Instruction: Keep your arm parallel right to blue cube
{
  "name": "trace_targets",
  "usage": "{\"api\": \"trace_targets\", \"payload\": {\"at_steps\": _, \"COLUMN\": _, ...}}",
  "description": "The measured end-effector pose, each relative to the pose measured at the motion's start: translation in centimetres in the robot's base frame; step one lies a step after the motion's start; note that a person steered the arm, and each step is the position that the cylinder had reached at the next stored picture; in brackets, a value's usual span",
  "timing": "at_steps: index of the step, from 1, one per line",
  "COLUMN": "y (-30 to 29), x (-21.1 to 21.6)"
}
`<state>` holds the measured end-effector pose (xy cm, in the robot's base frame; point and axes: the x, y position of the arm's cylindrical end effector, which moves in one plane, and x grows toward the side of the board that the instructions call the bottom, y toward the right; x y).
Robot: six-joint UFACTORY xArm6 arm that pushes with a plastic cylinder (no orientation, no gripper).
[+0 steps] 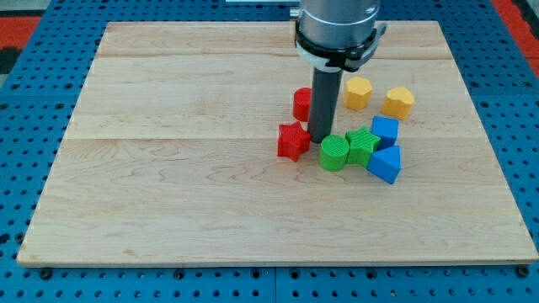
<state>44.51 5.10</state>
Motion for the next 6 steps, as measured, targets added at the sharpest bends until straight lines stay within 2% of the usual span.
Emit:
{"api": "trace_targets", "payload": {"at_steps": 1, "y": -5.2, "x": 0.8}}
{"api": "trace_targets", "payload": {"at_steps": 2, "y": -5.9, "x": 1.6}}
{"api": "trace_targets", "payload": {"at_steps": 3, "y": -5.9, "x": 5.0}}
{"api": "trace_targets", "payload": {"at_steps": 4, "y": -1.3, "x": 7.5}}
{"api": "trace_targets", "payload": {"at_steps": 5, "y": 7.8, "x": 10.7}}
{"api": "trace_targets", "payload": {"at_steps": 6, "y": 16.1, "x": 8.0}}
